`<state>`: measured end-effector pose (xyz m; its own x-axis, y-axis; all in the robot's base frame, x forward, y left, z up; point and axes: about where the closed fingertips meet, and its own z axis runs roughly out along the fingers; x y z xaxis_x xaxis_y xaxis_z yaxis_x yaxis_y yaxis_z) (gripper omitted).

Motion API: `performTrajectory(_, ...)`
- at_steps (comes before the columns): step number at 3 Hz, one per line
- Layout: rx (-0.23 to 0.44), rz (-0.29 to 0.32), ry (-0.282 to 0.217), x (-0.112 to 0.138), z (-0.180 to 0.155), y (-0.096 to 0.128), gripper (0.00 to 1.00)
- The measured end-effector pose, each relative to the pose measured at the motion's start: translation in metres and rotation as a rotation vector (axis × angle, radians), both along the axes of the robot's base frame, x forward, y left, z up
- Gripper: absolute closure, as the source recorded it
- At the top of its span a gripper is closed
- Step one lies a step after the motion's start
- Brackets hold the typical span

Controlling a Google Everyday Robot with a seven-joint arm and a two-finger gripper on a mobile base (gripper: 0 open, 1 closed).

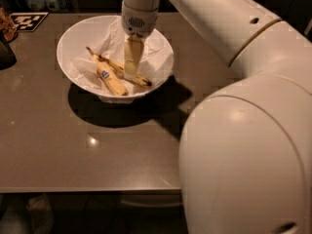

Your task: Pick banana from white bowl

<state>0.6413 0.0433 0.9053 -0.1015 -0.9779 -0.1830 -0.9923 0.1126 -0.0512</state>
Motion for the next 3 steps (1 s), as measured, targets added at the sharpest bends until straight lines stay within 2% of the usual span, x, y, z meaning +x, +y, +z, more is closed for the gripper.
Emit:
performTrajectory(2, 0.019, -0.13, 0.08, 0.024, -0.028, 0.004, 0.32)
performTrajectory(3, 0.029, -0.183, 0.122, 0.027, -0.038, 0.001, 0.31)
